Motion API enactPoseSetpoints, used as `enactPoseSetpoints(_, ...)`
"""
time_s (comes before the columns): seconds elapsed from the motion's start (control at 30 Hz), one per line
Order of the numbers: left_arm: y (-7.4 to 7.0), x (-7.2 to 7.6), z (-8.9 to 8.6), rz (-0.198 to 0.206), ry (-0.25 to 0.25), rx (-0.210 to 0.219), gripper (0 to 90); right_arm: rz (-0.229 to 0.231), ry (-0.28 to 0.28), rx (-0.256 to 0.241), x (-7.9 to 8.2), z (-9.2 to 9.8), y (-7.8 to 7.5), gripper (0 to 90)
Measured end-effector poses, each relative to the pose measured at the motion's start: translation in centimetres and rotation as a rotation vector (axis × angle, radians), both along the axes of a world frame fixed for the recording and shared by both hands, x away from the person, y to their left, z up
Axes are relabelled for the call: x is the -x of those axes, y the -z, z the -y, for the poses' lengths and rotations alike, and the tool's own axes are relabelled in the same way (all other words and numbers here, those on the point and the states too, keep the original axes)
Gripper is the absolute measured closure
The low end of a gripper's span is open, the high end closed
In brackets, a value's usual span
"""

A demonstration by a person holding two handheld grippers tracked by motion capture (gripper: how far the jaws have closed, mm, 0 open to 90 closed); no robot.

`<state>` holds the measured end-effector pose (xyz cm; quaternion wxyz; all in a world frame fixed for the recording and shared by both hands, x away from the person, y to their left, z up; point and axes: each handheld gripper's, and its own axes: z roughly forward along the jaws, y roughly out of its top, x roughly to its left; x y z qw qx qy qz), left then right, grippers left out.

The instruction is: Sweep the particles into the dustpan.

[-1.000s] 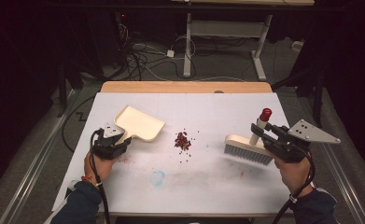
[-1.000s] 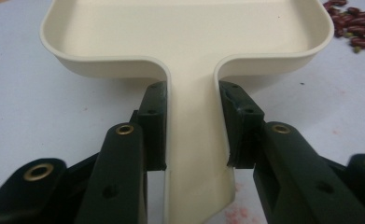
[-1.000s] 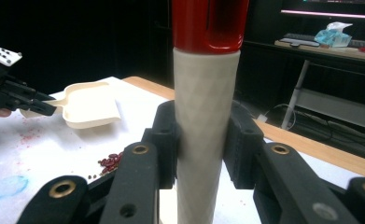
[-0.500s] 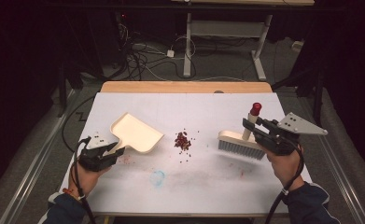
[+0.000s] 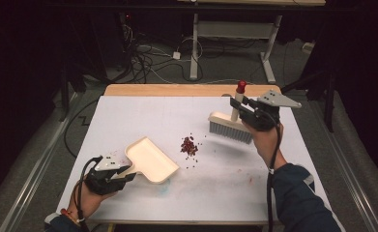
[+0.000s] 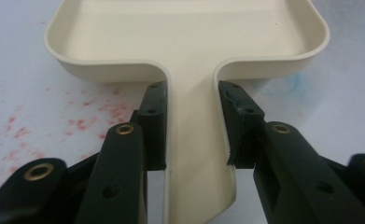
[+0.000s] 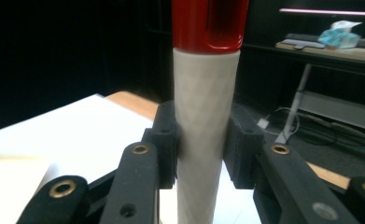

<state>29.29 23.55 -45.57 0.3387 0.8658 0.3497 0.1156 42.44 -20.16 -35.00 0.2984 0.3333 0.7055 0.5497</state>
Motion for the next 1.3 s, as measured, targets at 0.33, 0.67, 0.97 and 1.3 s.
enactPoseSetpoints(0.33,0.7,0.5,2.3,-0.019,0.035,-0.052,63.4,0.028,0.095,0.003,-3.5,-3.9,1.4,69.8)
enactPoseSetpoints(0.67,1.2,0.8,3.5,-0.020,0.021,-0.048,63.4,0.044,0.030,0.030,-2.7,-7.1,3.8,69.8)
enactPoseSetpoints(0.97,1.4,1.1,4.4,-0.022,0.022,-0.051,63.3,0.038,-0.049,0.057,-0.7,-8.9,4.6,69.6)
enactPoseSetpoints(1.3,1.4,1.0,4.8,-0.021,0.024,-0.059,63.3,0.047,-0.118,0.089,2.9,-9.7,5.0,69.2)
